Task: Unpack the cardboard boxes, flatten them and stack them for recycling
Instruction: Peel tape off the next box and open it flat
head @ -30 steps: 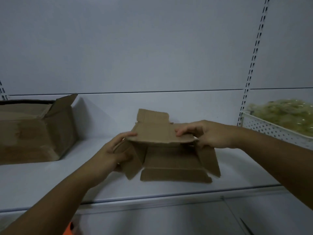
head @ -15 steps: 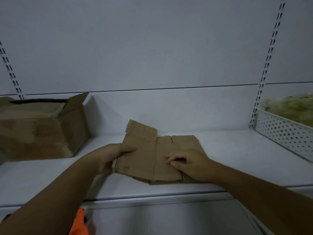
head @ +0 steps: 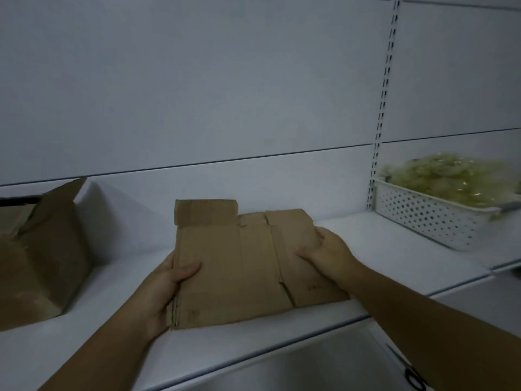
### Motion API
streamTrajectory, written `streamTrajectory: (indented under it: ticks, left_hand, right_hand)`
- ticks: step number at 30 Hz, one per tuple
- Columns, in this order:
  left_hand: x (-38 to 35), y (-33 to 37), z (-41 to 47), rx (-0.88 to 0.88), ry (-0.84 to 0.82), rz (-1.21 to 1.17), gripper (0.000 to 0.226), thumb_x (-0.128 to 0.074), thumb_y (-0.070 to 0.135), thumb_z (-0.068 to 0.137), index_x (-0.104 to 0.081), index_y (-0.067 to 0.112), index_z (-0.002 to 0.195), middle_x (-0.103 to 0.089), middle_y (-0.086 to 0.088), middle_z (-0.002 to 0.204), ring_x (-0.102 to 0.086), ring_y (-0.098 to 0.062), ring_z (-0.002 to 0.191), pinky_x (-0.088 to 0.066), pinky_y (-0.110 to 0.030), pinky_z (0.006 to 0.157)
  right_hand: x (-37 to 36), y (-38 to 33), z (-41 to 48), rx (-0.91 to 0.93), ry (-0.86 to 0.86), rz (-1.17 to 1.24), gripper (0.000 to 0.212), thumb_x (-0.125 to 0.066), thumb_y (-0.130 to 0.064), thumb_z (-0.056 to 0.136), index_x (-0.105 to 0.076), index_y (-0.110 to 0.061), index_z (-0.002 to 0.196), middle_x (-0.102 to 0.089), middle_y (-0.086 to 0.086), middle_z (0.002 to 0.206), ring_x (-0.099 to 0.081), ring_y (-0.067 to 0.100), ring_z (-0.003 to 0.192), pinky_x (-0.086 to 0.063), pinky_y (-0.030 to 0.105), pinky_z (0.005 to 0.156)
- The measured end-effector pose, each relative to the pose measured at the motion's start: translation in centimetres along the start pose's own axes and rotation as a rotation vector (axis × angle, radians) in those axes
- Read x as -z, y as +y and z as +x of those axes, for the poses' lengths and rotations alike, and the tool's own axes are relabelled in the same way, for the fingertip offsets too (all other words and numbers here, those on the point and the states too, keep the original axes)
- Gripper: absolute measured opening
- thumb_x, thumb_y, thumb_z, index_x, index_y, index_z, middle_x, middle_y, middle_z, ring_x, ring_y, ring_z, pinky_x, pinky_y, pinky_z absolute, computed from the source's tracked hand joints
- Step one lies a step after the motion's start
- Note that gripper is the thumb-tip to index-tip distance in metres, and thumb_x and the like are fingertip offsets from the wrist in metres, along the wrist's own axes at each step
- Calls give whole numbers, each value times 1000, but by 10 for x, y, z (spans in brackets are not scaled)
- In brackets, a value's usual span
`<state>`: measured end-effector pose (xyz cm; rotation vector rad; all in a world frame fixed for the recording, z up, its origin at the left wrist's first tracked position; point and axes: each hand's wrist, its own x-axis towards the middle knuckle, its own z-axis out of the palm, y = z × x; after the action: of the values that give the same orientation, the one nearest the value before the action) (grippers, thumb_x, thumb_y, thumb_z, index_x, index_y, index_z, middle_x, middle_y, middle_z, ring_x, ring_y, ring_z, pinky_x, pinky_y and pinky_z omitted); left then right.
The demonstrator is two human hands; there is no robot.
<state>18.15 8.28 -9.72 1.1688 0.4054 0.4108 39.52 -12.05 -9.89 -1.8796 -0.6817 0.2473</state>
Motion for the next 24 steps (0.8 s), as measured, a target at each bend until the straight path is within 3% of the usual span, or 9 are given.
streamTrajectory:
  ticks: [2, 6, 8, 11, 17, 20, 24]
  left_hand:
    - [-5, 5, -3, 1, 11, -13, 49, -67, 17, 71, -59, 26, 119, -70, -13, 108, -68, -36, 94, -56, -48, 69]
    - [-37, 22, -11, 28, -33, -34, 49, -65, 17, 73, -58, 21, 121, -69, -16, 110, -67, -38, 92, -56, -50, 66]
    - [-69, 28, -13, 61, -81, -40, 45, -63, 16, 73, -60, 16, 118, -69, -18, 109, -68, -40, 90, -55, -55, 66]
    - [-147, 30, -15, 86, -149, 31, 37, -60, 16, 75, -62, 9, 111, -71, -19, 102, -69, -39, 82, -54, -60, 63]
    - [-347, 3, -16, 16, -331, 184, 19, -54, 16, 89, -61, 10, 105, -74, -11, 89, -72, -29, 74, -56, -42, 50]
    - [-433, -36, -16, 68, -408, 212, 15, -51, 17, 92, -61, 9, 100, -75, -10, 79, -72, -25, 66, -56, -35, 48]
    - [-515, -93, -6, 191, -525, 232, 20, -51, 19, 91, -63, 7, 101, -74, -13, 83, -72, -26, 68, -57, -36, 51]
  right_hand:
    - [14, -6, -3, 19, -13, 37, 41, -69, -26, 82, -53, -17, 118, -62, 0, 108, -58, 6, 83, -46, 15, 63]
    - [60, -29, -15, -11, -57, 275, 34, -63, -21, 87, -47, -22, 116, -62, 5, 106, -65, 19, 88, -56, 33, 72]
    - [98, -34, -25, -3, -36, 328, 32, -63, -19, 87, -49, -22, 116, -64, 5, 104, -67, 21, 87, -57, 33, 70]
    - [173, -25, -52, 11, 44, 377, 22, -61, -14, 88, -55, -26, 105, -69, 3, 99, -70, 20, 80, -57, 31, 62]
    - [353, 29, -128, -74, 330, 337, 20, -58, -15, 90, -58, -20, 109, -70, 9, 96, -69, 27, 83, -56, 39, 68]
    - [425, 61, -161, -126, 451, 319, 16, -56, -14, 89, -60, -25, 101, -71, 9, 90, -70, 28, 78, -57, 39, 61]
    - [493, 109, -201, -190, 582, 261, 18, -57, -16, 89, -61, -23, 106, -71, 7, 92, -69, 26, 77, -53, 32, 54]
